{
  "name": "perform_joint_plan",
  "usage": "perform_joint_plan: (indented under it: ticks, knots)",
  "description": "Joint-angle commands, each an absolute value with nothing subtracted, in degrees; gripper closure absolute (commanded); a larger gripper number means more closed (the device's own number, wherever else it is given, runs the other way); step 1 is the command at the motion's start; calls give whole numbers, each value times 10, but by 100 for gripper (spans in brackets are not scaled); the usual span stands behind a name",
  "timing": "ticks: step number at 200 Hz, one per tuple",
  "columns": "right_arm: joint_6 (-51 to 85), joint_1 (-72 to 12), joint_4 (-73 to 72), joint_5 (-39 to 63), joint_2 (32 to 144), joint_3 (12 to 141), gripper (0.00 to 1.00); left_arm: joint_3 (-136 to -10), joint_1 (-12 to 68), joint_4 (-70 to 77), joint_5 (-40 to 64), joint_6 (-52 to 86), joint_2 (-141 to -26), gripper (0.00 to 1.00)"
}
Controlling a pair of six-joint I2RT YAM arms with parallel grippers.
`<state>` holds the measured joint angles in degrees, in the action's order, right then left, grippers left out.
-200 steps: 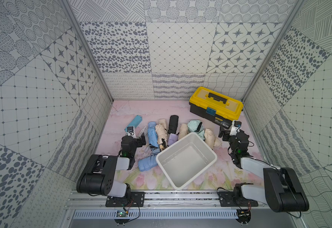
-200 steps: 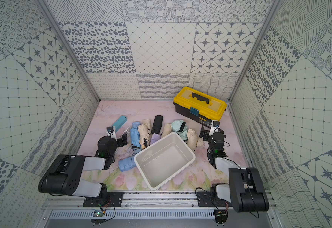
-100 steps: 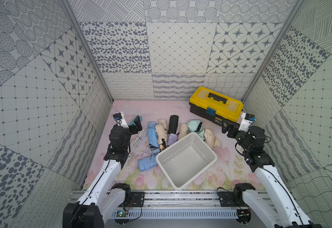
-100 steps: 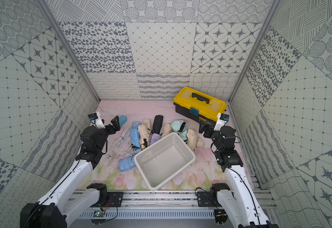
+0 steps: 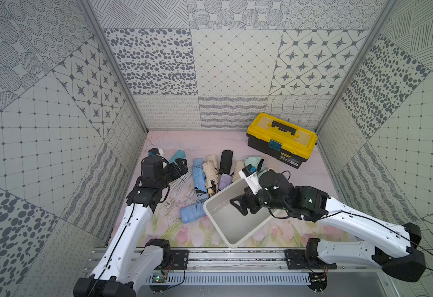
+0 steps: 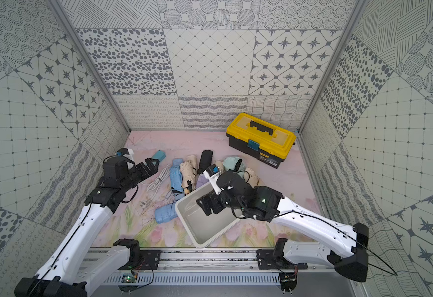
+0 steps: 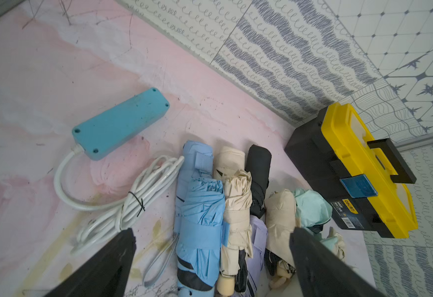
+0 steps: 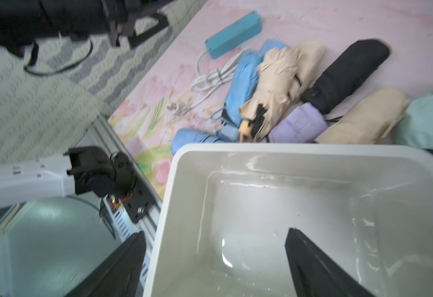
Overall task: Put the umbrella into the storage box
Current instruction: Adjust the storage box at the center of the board.
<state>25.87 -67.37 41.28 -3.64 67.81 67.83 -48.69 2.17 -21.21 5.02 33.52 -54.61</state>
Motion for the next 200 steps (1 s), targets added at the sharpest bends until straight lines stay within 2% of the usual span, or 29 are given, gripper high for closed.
perform_joint_plan:
  ticks: [1,38,98,161,200]
  knots:
    - [291,-742,493,-101,730,721,10,-498,24,-339,98,396,-555,1]
    - [317,-798,505,-114,800,755,14,-490,24,-345,113,407,-557,1]
    - [338,-827,504,-126,888,792,21,-483,24,-367,116,418,-548,2]
    - [337,-824,505,-135,938,798,35,-474,24,-378,115,428,-549,5]
    - [330,-808,505,-122,954,803,49,-474,23,-377,111,431,-555,6]
